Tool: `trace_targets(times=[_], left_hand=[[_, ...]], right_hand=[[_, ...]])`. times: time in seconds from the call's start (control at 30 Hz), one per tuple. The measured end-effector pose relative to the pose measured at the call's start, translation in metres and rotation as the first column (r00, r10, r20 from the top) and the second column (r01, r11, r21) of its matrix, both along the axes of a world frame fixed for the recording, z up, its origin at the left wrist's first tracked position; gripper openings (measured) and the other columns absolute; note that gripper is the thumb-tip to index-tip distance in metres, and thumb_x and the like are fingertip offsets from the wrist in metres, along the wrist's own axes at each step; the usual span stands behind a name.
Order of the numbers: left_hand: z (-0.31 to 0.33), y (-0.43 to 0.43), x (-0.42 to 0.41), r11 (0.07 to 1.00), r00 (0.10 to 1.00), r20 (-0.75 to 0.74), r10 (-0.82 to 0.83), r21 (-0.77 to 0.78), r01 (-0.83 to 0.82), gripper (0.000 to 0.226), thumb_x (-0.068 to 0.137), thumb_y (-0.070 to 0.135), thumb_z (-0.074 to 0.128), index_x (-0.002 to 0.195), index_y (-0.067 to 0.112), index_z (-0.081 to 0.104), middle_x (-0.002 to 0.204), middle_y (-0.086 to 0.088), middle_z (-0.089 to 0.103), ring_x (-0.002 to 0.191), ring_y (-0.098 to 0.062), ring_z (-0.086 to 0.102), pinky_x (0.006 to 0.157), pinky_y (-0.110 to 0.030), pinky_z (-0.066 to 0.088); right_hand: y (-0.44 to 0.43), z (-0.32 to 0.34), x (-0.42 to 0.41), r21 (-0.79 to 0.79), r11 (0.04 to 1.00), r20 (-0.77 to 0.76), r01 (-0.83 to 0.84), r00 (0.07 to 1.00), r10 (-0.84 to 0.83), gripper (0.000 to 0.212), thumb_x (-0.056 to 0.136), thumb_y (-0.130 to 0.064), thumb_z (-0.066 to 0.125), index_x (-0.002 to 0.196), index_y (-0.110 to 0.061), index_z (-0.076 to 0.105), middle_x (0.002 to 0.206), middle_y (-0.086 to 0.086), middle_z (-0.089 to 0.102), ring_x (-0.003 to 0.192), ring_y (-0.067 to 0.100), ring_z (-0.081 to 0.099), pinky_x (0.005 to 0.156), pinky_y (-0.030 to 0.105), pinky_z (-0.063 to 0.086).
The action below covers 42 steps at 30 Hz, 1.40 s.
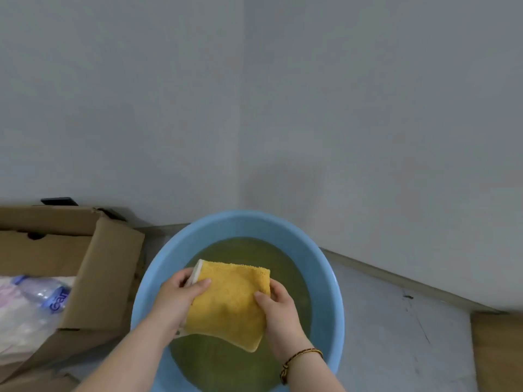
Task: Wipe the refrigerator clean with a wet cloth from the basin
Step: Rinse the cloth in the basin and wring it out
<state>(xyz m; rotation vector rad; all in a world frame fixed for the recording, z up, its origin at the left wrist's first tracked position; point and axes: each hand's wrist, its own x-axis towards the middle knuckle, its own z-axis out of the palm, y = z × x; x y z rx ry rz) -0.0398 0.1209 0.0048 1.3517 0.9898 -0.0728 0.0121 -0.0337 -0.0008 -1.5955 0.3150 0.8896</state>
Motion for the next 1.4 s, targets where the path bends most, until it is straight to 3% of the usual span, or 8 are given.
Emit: trace_targets(times=[0.2,0.5,0.67,0.9,1.0,1.1,1.27,1.4], left_hand=[[-0.061,0.011,0.033,0.979,0.980,-0.177,-0.093,0.162,0.122,0.044,0.086,0.016,0.059,0.128,0.011,0.046,0.107,-0.002,0.046,0.096,-0.019,0.041,0.088,-0.037,0.040],[-0.132,0.009,0.057,0.912,0.910,-0.362,-0.201,0.270,0.309,0.055,0.085,0.018,0.059,0.134,0.006,0.037,0.133,-0.012,0.048,0.119,-0.029,0.047,0.096,-0.036,0.039],[-0.150,0.011,0.063,0.867,0.809,-0.538,-0.236,0.259,0.425,0.048,0.087,0.022,0.057,0.128,0.002,0.042,0.123,-0.015,0.055,0.112,-0.031,0.053,0.091,-0.036,0.044],[-0.134,-0.002,0.069,0.959,0.952,-0.300,0.057,-0.249,-0.136,0.040,0.090,0.024,0.053,0.126,0.008,0.046,0.104,-0.019,0.062,0.094,-0.035,0.059,0.088,-0.048,0.048],[-0.112,-0.016,0.072,0.990,0.951,-0.308,0.041,-0.118,-0.080,0.054,0.091,0.047,0.039,0.132,0.012,0.040,0.123,-0.015,0.052,0.112,-0.036,0.050,0.090,-0.044,0.043],[-0.092,-0.026,0.071,0.997,0.985,-0.175,0.012,0.080,0.002,0.045,0.092,0.044,0.030,0.089,0.007,0.055,0.080,-0.005,0.057,0.084,-0.025,0.056,0.065,-0.027,0.043],[-0.084,-0.039,0.063,0.961,0.989,-0.099,-0.112,0.244,0.133,0.031,0.096,0.035,0.029,0.090,0.017,0.054,0.084,0.010,0.053,0.078,-0.010,0.049,0.072,-0.024,0.037],[-0.091,-0.022,0.071,0.970,0.979,-0.171,-0.112,0.197,0.145,0.048,0.095,0.038,0.028,0.061,0.009,0.045,0.062,-0.004,0.049,0.059,-0.014,0.048,0.055,-0.023,0.037]], right_hand=[[0.032,-0.063,0.023,-0.197,0.980,0.053,0.040,0.998,-0.031,0.029,0.095,-0.020,0.047,0.123,-0.019,0.045,0.098,-0.011,0.048,0.100,0.012,0.045,0.094,0.030,0.040],[0.042,-0.136,0.034,-0.538,0.838,0.069,-0.091,0.986,0.151,0.038,0.092,-0.030,0.051,0.126,-0.014,0.043,0.122,0.004,0.055,0.115,0.021,0.052,0.095,0.028,0.042],[0.041,-0.150,0.035,-0.620,0.773,0.008,-0.134,0.984,0.177,0.021,0.094,-0.024,0.047,0.109,-0.010,0.051,0.091,0.006,0.061,0.095,0.025,0.061,0.075,0.026,0.047],[0.054,-0.131,0.034,-0.280,0.921,-0.034,0.272,0.956,-0.292,0.007,0.092,-0.021,0.051,0.090,-0.018,0.057,0.096,0.007,0.064,0.093,0.023,0.058,0.094,0.037,0.046],[0.062,-0.099,0.013,-0.242,0.928,0.160,0.283,0.955,-0.250,0.012,0.089,-0.021,0.056,0.078,-0.022,0.056,0.076,-0.006,0.061,0.074,0.010,0.056,0.073,0.023,0.044],[0.071,-0.081,0.006,-0.390,0.913,0.253,0.122,0.967,-0.021,0.025,0.091,-0.037,0.049,0.070,-0.026,0.041,0.062,-0.009,0.050,0.062,0.009,0.049,0.058,0.022,0.037],[0.068,-0.095,0.027,-0.374,0.911,0.237,0.175,0.967,-0.088,0.032,0.095,-0.037,0.039,0.067,-0.024,0.041,0.063,-0.007,0.051,0.064,0.015,0.050,0.061,0.027,0.037],[0.074,-0.090,0.001,-0.345,0.928,0.309,0.143,0.950,-0.032,0.031,0.094,-0.033,0.045,0.064,-0.026,0.038,0.057,-0.007,0.046,0.057,0.013,0.044,0.062,0.029,0.037]])
